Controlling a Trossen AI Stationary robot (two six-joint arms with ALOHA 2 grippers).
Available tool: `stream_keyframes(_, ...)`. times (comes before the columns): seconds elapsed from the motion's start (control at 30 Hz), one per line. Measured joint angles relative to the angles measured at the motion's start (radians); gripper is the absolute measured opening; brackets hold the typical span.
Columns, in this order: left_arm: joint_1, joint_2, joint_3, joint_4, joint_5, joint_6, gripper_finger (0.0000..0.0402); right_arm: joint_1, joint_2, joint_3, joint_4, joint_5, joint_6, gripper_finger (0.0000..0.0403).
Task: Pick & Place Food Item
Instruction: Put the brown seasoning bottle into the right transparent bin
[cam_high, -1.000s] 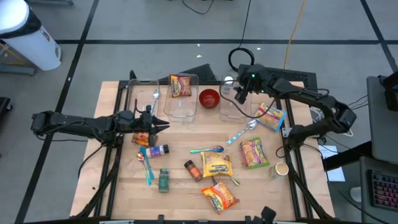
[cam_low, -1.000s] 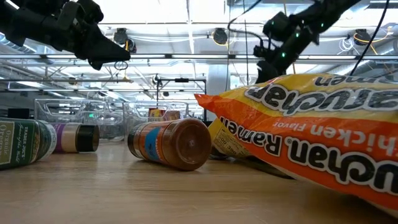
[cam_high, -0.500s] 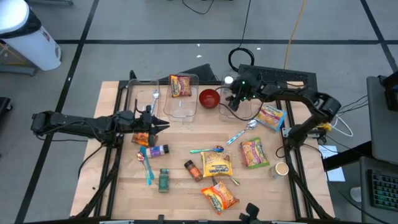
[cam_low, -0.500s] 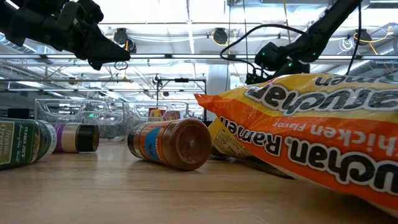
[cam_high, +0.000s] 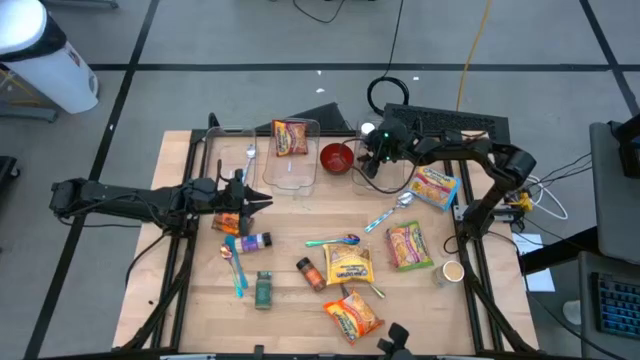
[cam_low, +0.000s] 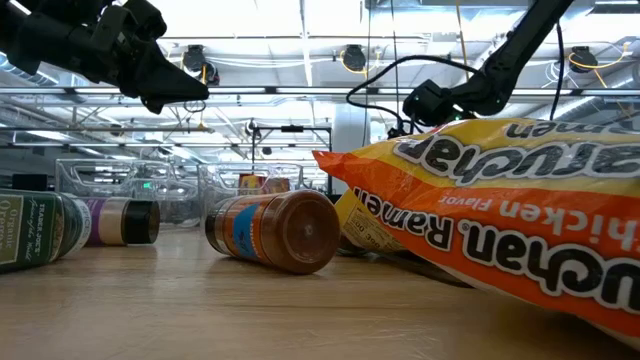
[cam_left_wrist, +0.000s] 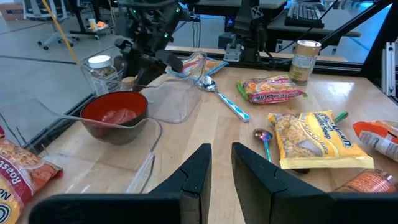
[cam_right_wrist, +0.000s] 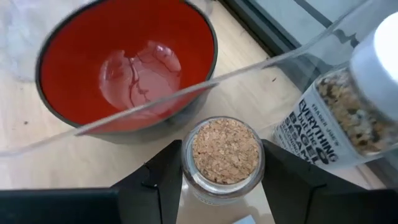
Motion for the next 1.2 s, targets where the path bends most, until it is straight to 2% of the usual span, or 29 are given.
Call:
stream_keyframes(0.23,0.000,0.024,0.000,-0.008,0.000,0.000,0.0072,0.000,0.016,0.000,0.013,0.027,-0.001,0.0165)
stream_keyframes(0.47,0.000,0.102,0.000,0.007,-0.001,-0.001,0.0072,0.000,0.016,0.000,0.015,0.032,-0.003,0.0165)
stream_keyframes(0.83,0.000,0.229,0.000,0.135,-0.001,-0.003,0.0072,0.000,0.016,0.000,0.048,0.053,-0.001,0.0166)
stream_keyframes(1.2,0.000,0.250,0.000,0.164,0.000,0.003,0.0072,0.000,0.016,0.000,0.048,0.055,0.000,0.0167)
